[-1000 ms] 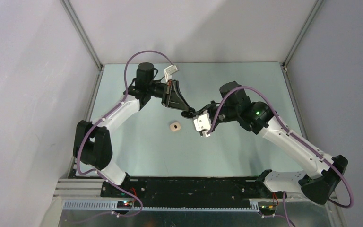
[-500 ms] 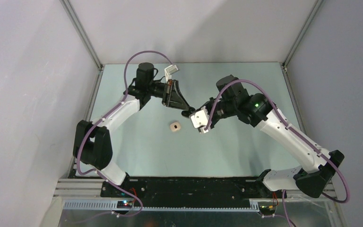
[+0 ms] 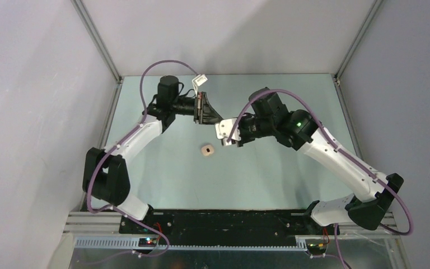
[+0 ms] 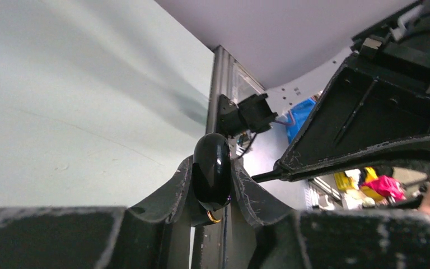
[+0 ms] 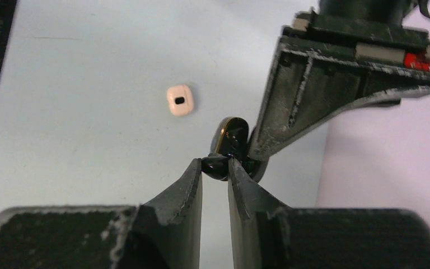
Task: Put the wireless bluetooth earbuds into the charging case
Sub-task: Adjust the earbud with the charging case.
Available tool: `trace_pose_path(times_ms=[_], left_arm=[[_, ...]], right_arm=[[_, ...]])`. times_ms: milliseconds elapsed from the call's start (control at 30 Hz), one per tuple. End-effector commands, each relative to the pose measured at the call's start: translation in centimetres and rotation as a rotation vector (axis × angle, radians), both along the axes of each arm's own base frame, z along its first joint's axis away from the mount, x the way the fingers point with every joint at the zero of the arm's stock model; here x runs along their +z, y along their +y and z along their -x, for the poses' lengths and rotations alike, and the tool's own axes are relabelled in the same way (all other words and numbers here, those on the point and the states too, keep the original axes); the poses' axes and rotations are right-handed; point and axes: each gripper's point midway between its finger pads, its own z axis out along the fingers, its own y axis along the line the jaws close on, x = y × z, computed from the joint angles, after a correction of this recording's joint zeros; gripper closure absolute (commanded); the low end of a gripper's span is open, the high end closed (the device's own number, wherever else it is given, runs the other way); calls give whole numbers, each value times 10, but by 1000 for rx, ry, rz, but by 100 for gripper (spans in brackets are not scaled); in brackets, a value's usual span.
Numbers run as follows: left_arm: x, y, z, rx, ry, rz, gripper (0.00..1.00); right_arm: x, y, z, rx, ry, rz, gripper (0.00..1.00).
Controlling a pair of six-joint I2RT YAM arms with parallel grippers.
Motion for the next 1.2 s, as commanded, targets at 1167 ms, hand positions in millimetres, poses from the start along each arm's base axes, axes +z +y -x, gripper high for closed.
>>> trace_pose_path(times_ms=[1167], left_arm=[[5,38,-44,477,53,-107,100]], right_arm=[[21,17,-85,-931,385,-433,100]])
